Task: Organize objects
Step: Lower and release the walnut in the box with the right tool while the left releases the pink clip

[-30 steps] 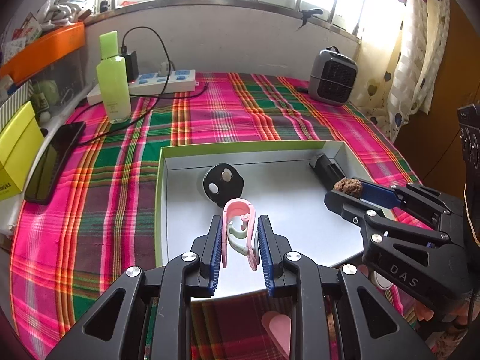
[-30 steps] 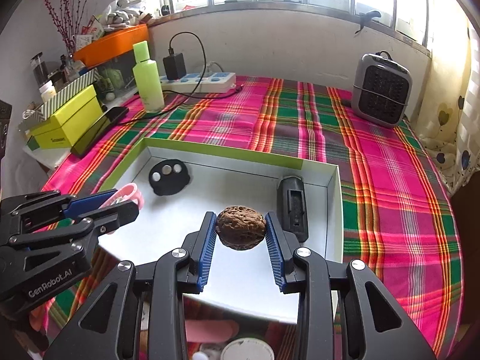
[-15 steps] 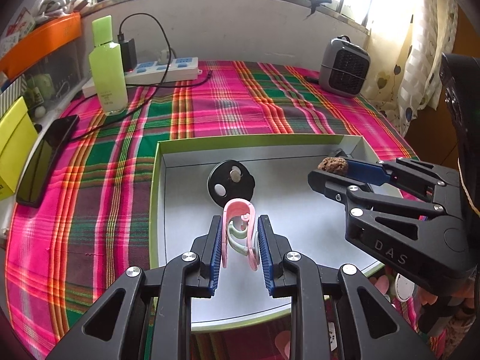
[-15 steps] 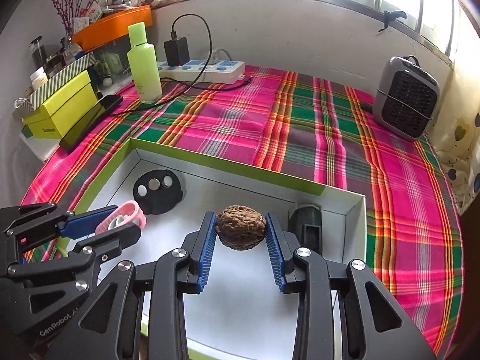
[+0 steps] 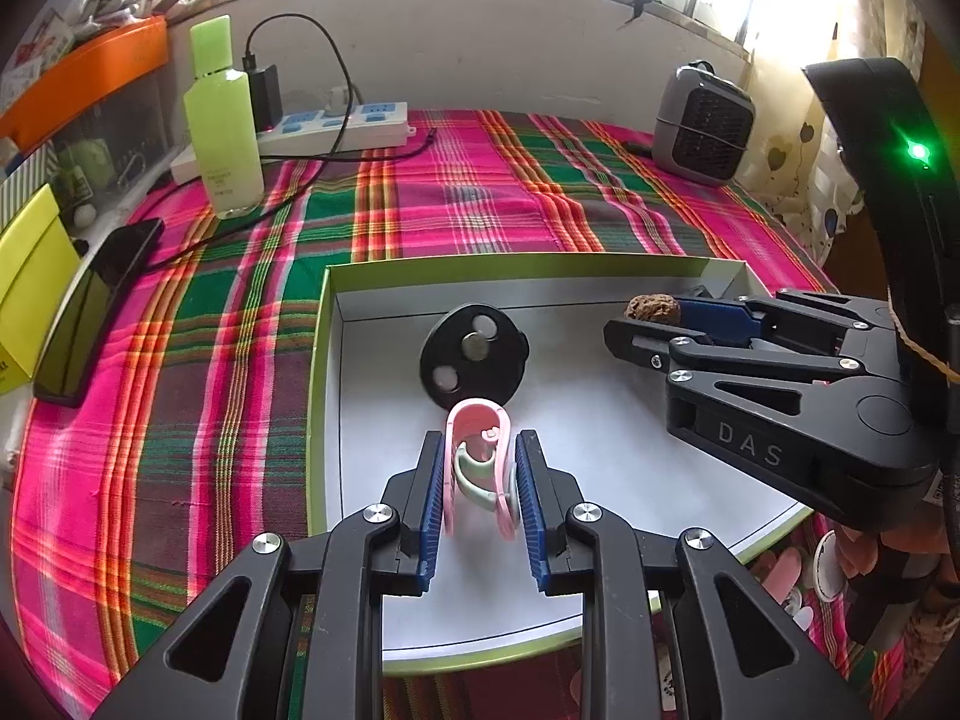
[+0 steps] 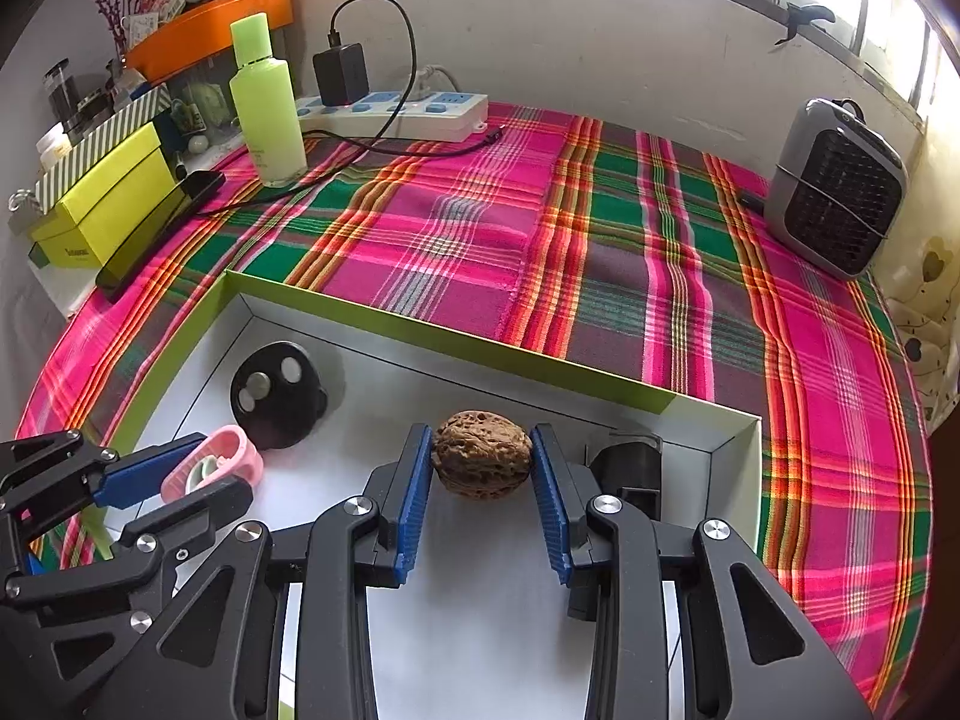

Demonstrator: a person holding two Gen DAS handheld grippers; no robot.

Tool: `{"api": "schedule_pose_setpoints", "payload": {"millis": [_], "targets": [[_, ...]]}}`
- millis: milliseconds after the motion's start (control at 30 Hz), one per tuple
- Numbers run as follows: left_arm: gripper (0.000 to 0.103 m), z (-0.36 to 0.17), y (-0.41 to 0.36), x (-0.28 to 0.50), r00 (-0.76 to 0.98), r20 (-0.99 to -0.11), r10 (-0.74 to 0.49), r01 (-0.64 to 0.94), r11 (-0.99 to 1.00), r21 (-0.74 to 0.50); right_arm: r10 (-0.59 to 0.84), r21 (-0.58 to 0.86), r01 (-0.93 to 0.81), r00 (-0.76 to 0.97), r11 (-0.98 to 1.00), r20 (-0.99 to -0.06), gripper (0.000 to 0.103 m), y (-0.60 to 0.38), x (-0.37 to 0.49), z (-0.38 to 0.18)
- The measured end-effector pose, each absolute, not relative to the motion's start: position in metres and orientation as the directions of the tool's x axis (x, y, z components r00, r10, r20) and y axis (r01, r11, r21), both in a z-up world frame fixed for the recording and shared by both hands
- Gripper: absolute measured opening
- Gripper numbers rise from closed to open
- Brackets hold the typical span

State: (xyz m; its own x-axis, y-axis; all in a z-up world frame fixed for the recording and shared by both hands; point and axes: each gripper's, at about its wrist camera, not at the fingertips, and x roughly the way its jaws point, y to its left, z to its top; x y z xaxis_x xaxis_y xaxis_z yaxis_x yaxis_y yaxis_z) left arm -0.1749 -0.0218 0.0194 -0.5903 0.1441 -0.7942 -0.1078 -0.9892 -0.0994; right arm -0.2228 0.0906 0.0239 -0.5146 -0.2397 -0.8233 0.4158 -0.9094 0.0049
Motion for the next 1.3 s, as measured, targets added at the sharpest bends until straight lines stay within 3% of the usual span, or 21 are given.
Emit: {"api": "schedule_pose_setpoints", "payload": {"millis": [1300], "targets": [[0.022,0.0164,-0.0266,-0.1778,-0.588,-0.803,0.099,-0.074,-0.995,-0.069,-0.203,-0.028,0.416,-0.5,-0.909,-0.842,0.035,0.0827,-0.2293,0.0176]]}}
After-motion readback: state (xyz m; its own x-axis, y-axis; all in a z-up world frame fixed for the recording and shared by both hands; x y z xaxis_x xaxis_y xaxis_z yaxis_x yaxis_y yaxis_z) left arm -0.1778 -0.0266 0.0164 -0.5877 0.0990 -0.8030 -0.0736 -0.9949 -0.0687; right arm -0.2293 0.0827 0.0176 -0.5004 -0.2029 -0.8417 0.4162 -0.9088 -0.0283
